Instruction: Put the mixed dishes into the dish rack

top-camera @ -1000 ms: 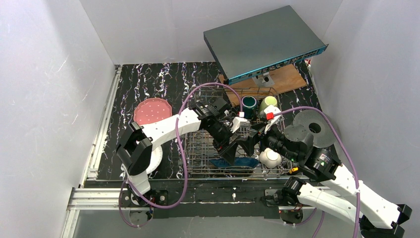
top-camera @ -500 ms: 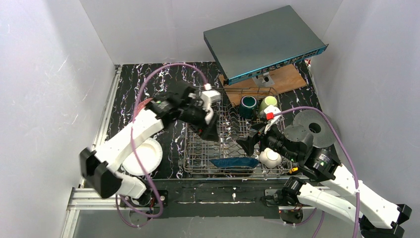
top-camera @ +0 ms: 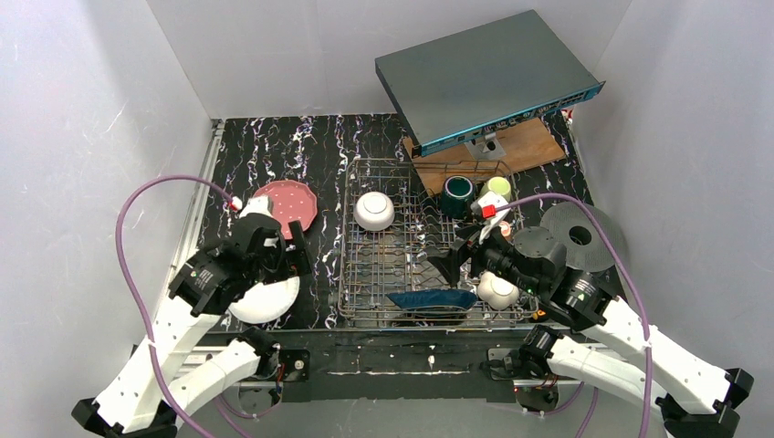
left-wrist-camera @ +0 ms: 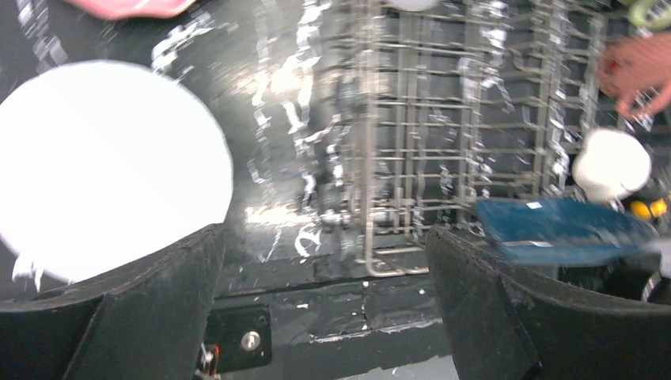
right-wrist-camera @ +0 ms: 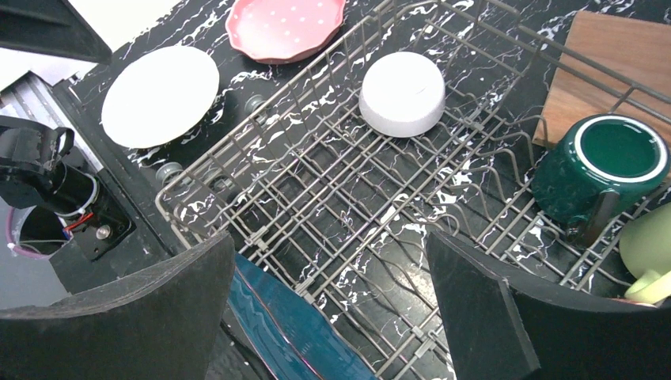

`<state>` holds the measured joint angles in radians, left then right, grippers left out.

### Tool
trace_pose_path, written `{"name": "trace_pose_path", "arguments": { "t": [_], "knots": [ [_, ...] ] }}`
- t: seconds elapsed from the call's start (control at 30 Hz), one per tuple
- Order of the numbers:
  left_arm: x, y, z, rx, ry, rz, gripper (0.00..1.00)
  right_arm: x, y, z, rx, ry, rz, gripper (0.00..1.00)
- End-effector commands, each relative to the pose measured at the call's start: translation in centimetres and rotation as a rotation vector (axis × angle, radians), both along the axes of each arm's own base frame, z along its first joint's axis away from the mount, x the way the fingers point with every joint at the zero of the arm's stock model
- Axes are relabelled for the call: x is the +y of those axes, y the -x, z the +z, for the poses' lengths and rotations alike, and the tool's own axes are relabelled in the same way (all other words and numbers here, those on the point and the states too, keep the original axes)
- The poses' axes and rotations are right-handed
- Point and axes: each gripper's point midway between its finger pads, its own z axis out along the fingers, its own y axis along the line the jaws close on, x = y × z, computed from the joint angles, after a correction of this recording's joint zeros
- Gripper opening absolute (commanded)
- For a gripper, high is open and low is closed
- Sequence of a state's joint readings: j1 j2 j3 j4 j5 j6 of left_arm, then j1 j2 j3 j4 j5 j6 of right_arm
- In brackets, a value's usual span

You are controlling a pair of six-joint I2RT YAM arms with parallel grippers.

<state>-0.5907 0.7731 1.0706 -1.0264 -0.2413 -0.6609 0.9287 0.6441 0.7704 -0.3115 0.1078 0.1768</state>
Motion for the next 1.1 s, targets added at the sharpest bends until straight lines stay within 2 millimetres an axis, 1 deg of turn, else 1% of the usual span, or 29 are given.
{"name": "trace_pose_path", "arguments": {
  "t": [0.0, 0.1, 0.2, 0.27, 0.43, 0.5, 0.6, 0.73, 0.8, 0.9, 1.07],
  "knots": [
    [3.7, 1.5, -4.3, 0.144, -0.110, 0.279, 0.95, 1.2, -0.4, 1.2, -0.001, -0.062, 0.008, 0.98],
    [3.8, 1.3, -5.8, 0.192, -0.148, 0.321, 0.94, 1.5, -0.2, 0.7, 0.015, -0.064, 0.022, 0.98],
    [3.6, 0.3, -6.8, 0.211, -0.195, 0.324, 0.93, 1.3, -0.2, 0.6, 0.024, -0.065, 0.013, 0.98],
    [3.6, -0.5, -7.1, 0.217, -0.234, 0.331, 0.94, 1.2, -0.1, 0.6, 0.024, -0.069, 0.013, 0.98],
    [3.7, -2.6, -9.2, 0.243, -0.356, 0.351, 0.94, 0.5, 0.1, 0.6, 0.027, -0.067, -0.005, 0.98],
    [3.9, -3.3, -9.8, 0.259, -0.411, 0.368, 0.91, 0.3, 0.3, 0.6, 0.025, -0.071, -0.003, 0.98],
    [3.8, -4.6, -11.5, 0.278, -0.467, 0.379, 0.86, 0.1, 0.3, 0.3, 0.019, -0.063, -0.005, 0.98],
    [3.8, -5.4, -13.7, 0.325, -0.509, 0.387, 0.84, -0.2, 0.4, 0.3, 0.021, -0.053, -0.011, 0.98],
    [3.8, -5.6, -14.8, 0.342, -0.512, 0.382, 0.81, -0.3, 0.5, 0.4, 0.015, -0.054, -0.007, 0.98],
    [4.1, -5.4, -16.4, 0.405, -0.507, 0.385, 0.74, -0.7, 0.5, 0.4, 0.017, -0.051, -0.017, 0.98],
    [4.9, -4.7, -17.7, 0.440, -0.484, 0.410, 0.73, -1.0, 0.6, -0.1, 0.019, -0.045, -0.025, 0.98]
  ]
}}
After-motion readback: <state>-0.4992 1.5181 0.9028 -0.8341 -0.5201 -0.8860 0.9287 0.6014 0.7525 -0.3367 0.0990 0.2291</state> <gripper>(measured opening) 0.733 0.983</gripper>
